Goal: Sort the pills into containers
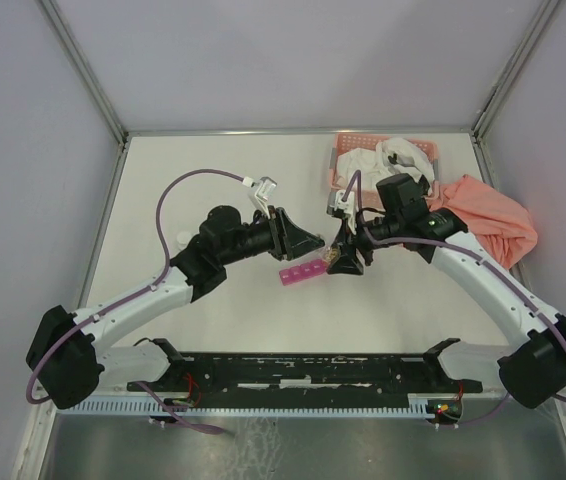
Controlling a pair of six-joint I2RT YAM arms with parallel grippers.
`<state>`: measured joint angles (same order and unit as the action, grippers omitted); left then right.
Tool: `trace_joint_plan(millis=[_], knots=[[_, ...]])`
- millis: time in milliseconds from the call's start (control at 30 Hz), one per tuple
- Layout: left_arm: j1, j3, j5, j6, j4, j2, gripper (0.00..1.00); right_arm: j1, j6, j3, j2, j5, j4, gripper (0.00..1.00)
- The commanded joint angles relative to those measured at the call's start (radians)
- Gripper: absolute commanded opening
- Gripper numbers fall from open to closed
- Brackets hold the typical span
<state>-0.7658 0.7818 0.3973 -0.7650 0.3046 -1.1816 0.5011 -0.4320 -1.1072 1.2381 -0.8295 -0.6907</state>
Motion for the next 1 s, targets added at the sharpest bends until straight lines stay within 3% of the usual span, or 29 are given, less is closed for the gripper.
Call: trace_joint_plan(millis=[0, 233, 533, 800, 967], knots=[[-0.013, 0.018, 0.029, 0.037, -0.039, -0.007, 0.31, 0.006, 0.048, -0.04, 0.004, -0.049, 0.141, 0.1], [-0.013, 0.041, 0.009, 0.076, -0.104, -0.014, 0.34, 0.006, 0.032, -0.041, 0.004, -0.056, 0.13, 0.1], [-0.013, 0.021, -0.065, 0.081, -0.119, 0.058, 0.67, 0.007, 0.01, -0.038, -0.008, -0.101, 0.122, 0.1], [-0.012, -0.009, -0.1, 0.106, -0.141, 0.128, 0.84, 0.004, 0.001, -0.037, -0.014, -0.112, 0.119, 0.1], [-0.012, -0.054, -0.086, 0.13, -0.133, 0.225, 0.89, 0.003, -0.004, -0.035, -0.019, -0.118, 0.117, 0.1]])
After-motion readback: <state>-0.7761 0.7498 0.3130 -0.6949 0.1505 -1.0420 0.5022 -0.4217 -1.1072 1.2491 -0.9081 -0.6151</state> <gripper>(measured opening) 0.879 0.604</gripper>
